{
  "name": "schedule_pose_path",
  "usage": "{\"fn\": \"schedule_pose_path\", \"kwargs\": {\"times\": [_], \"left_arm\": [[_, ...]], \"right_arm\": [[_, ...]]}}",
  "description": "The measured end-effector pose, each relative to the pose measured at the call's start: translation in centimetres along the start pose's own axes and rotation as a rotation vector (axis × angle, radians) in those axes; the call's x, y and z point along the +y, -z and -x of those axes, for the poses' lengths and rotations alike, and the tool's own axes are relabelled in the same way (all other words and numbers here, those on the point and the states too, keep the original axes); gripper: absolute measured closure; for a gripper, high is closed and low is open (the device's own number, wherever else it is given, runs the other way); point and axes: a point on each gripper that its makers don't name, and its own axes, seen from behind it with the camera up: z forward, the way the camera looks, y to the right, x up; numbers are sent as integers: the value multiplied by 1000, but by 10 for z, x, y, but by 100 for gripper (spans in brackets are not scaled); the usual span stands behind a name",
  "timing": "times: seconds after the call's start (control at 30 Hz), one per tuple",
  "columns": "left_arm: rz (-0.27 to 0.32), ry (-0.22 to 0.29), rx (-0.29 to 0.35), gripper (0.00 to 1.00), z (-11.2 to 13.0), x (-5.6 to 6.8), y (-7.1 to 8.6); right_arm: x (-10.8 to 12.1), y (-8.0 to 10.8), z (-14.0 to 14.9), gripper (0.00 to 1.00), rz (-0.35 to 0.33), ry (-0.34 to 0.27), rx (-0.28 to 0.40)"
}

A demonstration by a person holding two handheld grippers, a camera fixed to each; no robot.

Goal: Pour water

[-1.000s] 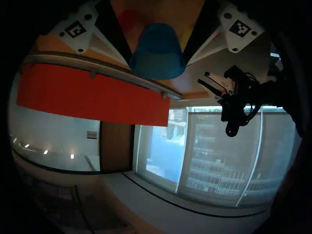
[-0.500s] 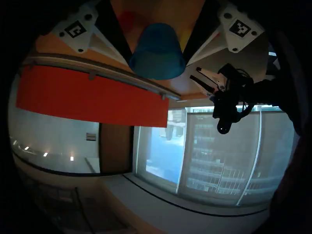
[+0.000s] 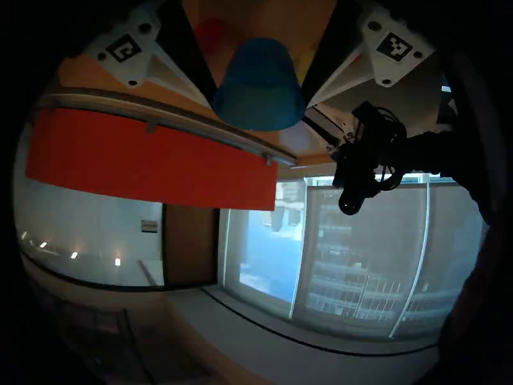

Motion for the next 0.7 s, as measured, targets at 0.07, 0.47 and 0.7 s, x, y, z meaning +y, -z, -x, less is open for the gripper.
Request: {"fn": "schedule_pose_path", "kwargs": {"times": [0.07,0.47,0.7], "left_arm": [[5,-3,-12,17,0,0,-6],[25,-32,-85,17,7,-2,-40],[28,-35,-122,17,12,-8,-57]], "right_arm": [[2,0,1,8,3,-2,-2],[5,-2,1,8,8,4,-14],[8,-5,4,8,10,3,-21]]}}
